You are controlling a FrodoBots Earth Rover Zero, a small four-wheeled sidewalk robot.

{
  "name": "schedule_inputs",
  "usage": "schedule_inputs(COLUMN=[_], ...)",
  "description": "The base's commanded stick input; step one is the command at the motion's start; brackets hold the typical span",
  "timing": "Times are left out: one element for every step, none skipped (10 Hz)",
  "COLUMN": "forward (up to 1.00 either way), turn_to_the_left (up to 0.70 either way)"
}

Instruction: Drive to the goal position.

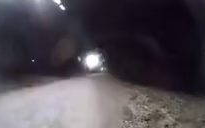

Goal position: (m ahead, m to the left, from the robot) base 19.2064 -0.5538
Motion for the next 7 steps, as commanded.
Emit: schedule_inputs(forward=[1.00,1.00,1.00,1.00,1.00,1.00,0.49], turn_to_the_left=[0.00,0.00,0.00,0.00,0.00,0.00,0.39])
